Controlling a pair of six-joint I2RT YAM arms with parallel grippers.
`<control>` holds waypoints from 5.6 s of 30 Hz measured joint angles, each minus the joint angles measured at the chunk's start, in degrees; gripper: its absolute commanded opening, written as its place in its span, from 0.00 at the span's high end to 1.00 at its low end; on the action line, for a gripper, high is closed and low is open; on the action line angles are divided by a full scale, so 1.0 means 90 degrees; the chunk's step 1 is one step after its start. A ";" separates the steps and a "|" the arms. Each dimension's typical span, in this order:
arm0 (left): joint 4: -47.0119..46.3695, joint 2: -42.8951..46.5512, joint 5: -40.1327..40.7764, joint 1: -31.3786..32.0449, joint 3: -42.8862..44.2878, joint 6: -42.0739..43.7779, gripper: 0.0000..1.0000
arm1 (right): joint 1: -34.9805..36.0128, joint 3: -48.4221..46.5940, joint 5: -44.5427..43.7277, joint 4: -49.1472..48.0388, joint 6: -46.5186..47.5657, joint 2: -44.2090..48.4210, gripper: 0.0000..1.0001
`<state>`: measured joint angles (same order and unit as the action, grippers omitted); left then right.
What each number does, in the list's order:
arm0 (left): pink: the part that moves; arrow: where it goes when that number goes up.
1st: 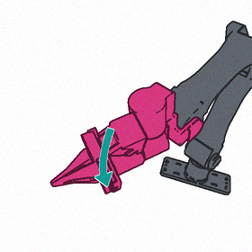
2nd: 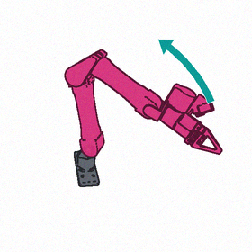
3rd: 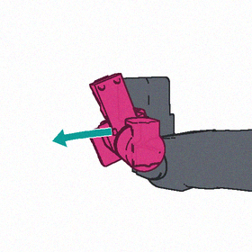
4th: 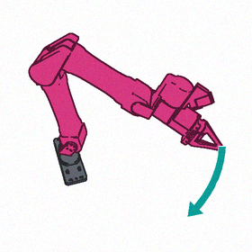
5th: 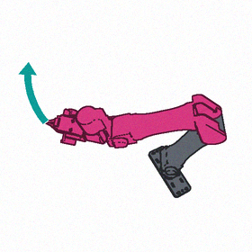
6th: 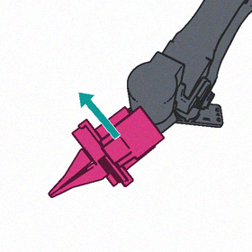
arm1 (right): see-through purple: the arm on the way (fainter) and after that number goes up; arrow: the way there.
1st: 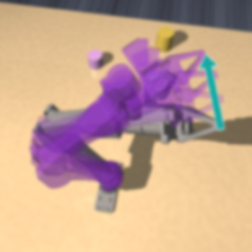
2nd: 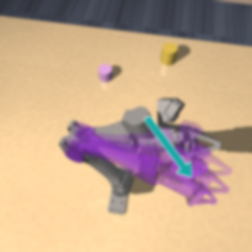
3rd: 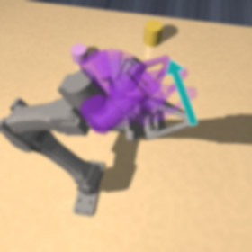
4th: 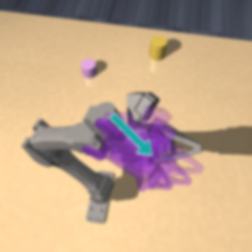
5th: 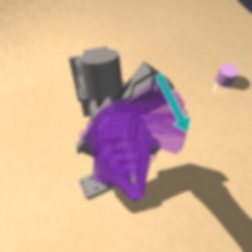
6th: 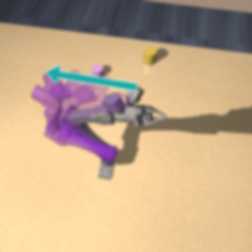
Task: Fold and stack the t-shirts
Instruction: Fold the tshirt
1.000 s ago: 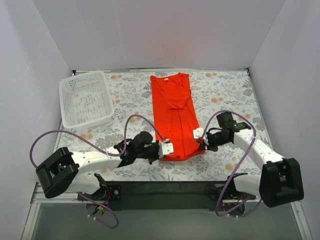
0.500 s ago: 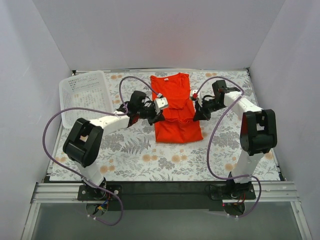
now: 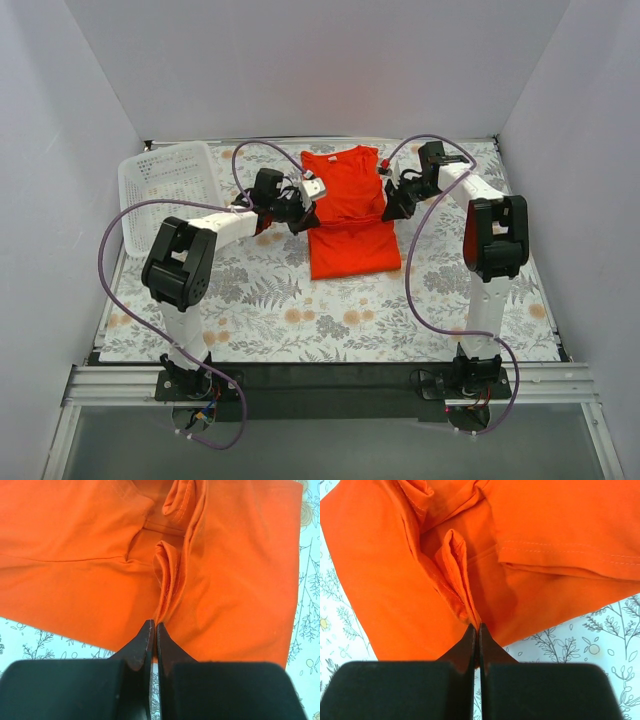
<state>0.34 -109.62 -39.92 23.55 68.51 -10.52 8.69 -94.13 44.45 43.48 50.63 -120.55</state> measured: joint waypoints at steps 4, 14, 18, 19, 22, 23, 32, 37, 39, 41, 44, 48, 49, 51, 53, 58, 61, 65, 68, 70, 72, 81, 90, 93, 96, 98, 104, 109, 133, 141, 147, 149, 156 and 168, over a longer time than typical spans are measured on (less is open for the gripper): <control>0.0002 -0.0136 -0.0027 -0.0083 0.0138 -0.0024 1.00 | 0.0002 -0.0289 -0.0019 -0.0012 -0.0175 -0.0160 0.99; -0.0097 -0.0393 -0.0010 -0.0211 0.0362 -0.0155 1.00 | 0.0034 -0.0716 -0.0114 -0.0044 -0.0605 -0.0449 0.99; -0.0219 -0.0425 0.0002 -0.0228 0.0563 -0.0219 1.00 | 0.0041 -0.0838 -0.0206 -0.0129 -0.0760 -0.0529 0.99; -0.0245 -0.0461 0.0012 -0.0228 0.0631 -0.0226 1.00 | 0.0044 -0.0857 -0.0245 -0.0146 -0.0797 -0.0551 0.99; -0.0335 -0.0661 0.0083 -0.0228 0.0804 -0.0262 1.00 | 0.0049 -0.0869 -0.0342 -0.0245 -0.0957 -0.0607 0.91; -0.0345 -0.0736 0.0129 -0.0228 0.0835 -0.0279 0.97 | 0.0049 -0.0869 -0.0403 -0.0284 -0.1049 -0.0619 0.66; -0.0729 -0.0493 0.1273 -0.0228 0.0430 -0.0901 0.17 | 0.0046 0.0053 -0.1445 -0.1685 -0.2387 0.0131 0.33; -0.0658 0.1236 0.1591 -0.0202 -0.0401 -0.1290 0.20 | -0.0036 0.1460 -0.0869 -0.1938 -0.1792 0.1807 0.31; -0.0736 0.2305 0.1426 -0.0087 -0.0971 -0.1175 0.18 | -0.0083 0.2045 -0.0289 -0.1489 -0.0440 0.2531 0.29; -0.0925 0.3502 0.1389 0.0316 -0.1909 -0.0665 0.13 | -0.0073 0.2769 0.0080 -0.0964 0.0974 0.3126 0.28; -0.1190 0.4670 0.1316 0.1338 -0.3378 0.0214 0.12 | 0.0005 0.3677 0.0192 -0.0423 0.2516 0.3371 0.33; -0.1285 0.4039 0.1518 0.1615 -0.4102 0.0879 0.19 | 0.0027 0.3942 0.0017 -0.0243 0.3242 0.3009 0.35; -0.1282 0.3808 0.1586 0.1596 -0.4119 0.0957 0.20 | 0.0041 0.3944 -0.0039 -0.0321 0.3286 0.2987 0.35; -0.1372 0.3332 0.1770 0.1549 -0.4119 0.1110 0.23 | 0.0070 0.3944 -0.0158 -0.0527 0.3330 0.2985 0.35; -0.1513 0.3024 0.1889 0.1540 -0.4078 0.1226 0.25 | 0.0119 0.3949 -0.0311 -0.0748 0.3332 0.2977 0.36; -0.1829 0.2358 0.2057 0.1542 -0.3747 0.1433 0.26 | 0.0265 0.3949 -0.0610 -0.1052 0.3334 0.2829 0.39; -0.1962 0.2176 0.2103 0.1542 -0.3677 0.1496 0.27 | 0.0338 0.3980 -0.0750 -0.1149 0.3334 0.2674 0.41; -0.2047 0.1987 0.2181 0.1542 -0.3645 0.1571 0.38 | 0.0401 0.3995 -0.0884 -0.1185 0.3330 0.2514 0.45; -0.2093 0.1792 0.2217 0.1542 -0.3570 0.1620 0.43 | 0.0427 0.3997 -0.0976 -0.1205 0.3322 0.2465 0.47; -0.2123 0.1661 0.2261 0.1542 -0.3444 0.1608 0.55 | 0.0444 0.3997 -0.1039 -0.1234 0.3298 0.2426 0.49; -0.2144 0.1523 0.2327 0.1542 -0.3356 0.1620 0.64 | 0.0461 0.3997 -0.1103 -0.1258 0.3276 0.2380 0.52; -0.2300 0.1404 0.2579 0.1637 -0.3395 0.1562 1.00 | 0.0471 0.4129 -0.1192 -0.1831 0.2973 0.2329 0.99; -0.1355 0.2980 0.2395 0.2662 -0.4177 0.1358 1.00 | 0.0520 0.5144 -0.1455 -0.0845 0.3237 0.3966 0.99; -0.0692 0.3752 0.2314 0.3339 -0.4189 0.0984 1.00 | 0.0520 0.5513 -0.1462 -0.0097 0.3543 0.5139 0.99; -0.0015 0.4483 0.2227 0.4058 -0.4175 0.0432 1.00 | 0.0520 0.5773 -0.1396 0.0624 0.3774 0.6278 0.99; 0.0345 0.4852 0.2067 0.4386 -0.4172 0.0090 1.00 | 0.0520 0.5863 -0.1314 0.1018 0.3888 0.6824 0.99; 0.0857 0.5357 0.1972 0.4313 -0.4095 -0.0202 1.00 | 0.0539 0.5425 -0.0998 0.1603 0.3869 0.6351 0.99; 0.0923 0.4923 0.1637 0.2960 -0.3755 -0.0024 1.00 | 0.0537 0.3480 -0.0687 0.1571 0.3577 0.4099 0.99; -0.0100 0.1486 0.1120 -0.0500 -0.1671 0.0500 1.00 | 0.0962 -0.2577 -0.0155 0.0333 0.0702 -0.1460 0.99; -0.0665 0.1433 0.1423 -0.0583 -0.1688 0.0342 1.00 | 0.1008 -0.2050 -0.0430 -0.0954 -0.0452 -0.1428 0.99; -0.0772 0.0933 0.2132 -0.0602 -0.1569 0.0017 0.60 | 0.1056 -0.1520 -0.1183 -0.2280 -0.2050 -0.1326 0.46; -0.0784 0.0840 0.2574 -0.0602 -0.1518 -0.0180 0.31 | 0.1081 -0.1333 -0.1581 -0.2681 -0.2664 -0.1309 0.34; -0.1127 0.0959 0.4131 -0.0571 -0.1372 -0.0918 0.27 | 0.1117 -0.0515 -0.2754 -0.3772 -0.4199 -0.0743 0.10; -0.0636 0.2021 0.3291 -0.0325 -0.0816 -0.3322 0.35 | 0.0930 0.0517 0.0784 -0.3946 -0.3623 0.0692 0.24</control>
<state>-5.39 -91.44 -10.31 20.62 61.17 -40.42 17.06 -89.47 51.51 7.97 18.02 -114.32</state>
